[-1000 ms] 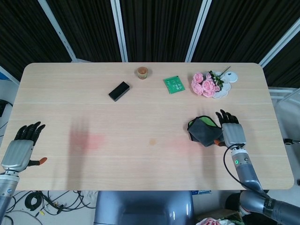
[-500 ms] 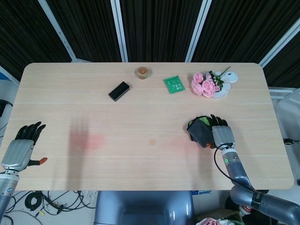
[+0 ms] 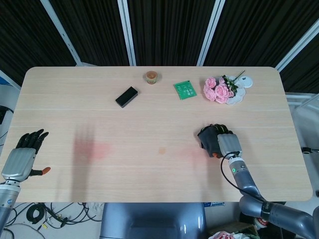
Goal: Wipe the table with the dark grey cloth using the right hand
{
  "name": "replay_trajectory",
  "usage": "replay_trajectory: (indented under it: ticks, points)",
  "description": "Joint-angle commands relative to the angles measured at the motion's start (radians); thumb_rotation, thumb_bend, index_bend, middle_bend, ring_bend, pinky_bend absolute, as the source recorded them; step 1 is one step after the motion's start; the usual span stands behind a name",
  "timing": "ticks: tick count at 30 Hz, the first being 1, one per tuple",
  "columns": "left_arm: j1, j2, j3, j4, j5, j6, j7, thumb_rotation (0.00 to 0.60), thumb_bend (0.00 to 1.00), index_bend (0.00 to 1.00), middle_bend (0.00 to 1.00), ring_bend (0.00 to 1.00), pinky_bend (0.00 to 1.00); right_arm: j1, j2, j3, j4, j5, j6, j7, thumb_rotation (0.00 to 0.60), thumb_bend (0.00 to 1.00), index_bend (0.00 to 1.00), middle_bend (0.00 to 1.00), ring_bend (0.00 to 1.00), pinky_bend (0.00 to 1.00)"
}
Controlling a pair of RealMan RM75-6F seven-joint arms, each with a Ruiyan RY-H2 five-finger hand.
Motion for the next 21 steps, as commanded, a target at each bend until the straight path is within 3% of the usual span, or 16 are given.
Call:
replay_trajectory:
  ticks: [1,8,11,16,21]
  points:
    - [0.0,0.001,0.0,-0.001,0.0,-0.001,-0.002,0.6,0.0,0.0,0.0,0.0,0.0,0.007,-0.022,-0.004,0.031,-0.017,-0.016,0.019,0.6,0.11,0.09,0.12,0.1,0.3]
    - [0.0,0.003,-0.001,0.0,0.009,0.001,-0.011,0.6,0.0,0.0,0.0,0.0,0.0,0.022,-0.067,-0.006,0.099,-0.03,-0.032,0.042,0.6,0.49,0.5,0.46,0.46,0.62]
    - [0.0,0.003,0.0,0.002,0.014,0.002,-0.016,0.6,0.0,0.0,0.0,0.0,0.0,0.025,-0.076,-0.011,0.111,-0.029,-0.033,0.039,0.6,0.58,0.63,0.56,0.56,0.71]
    - [0.0,0.002,0.0,0.003,0.017,0.004,-0.021,0.6,0.0,0.0,0.0,0.0,0.0,0.017,-0.072,-0.015,0.086,-0.072,-0.01,0.062,0.6,0.61,0.7,0.59,0.59,0.72]
    - [0.001,0.001,0.0,0.002,0.018,0.004,-0.022,0.6,0.0,0.0,0.0,0.0,0.0,0.013,-0.049,-0.003,-0.012,-0.17,0.046,0.103,0.6,0.61,0.7,0.59,0.59,0.72]
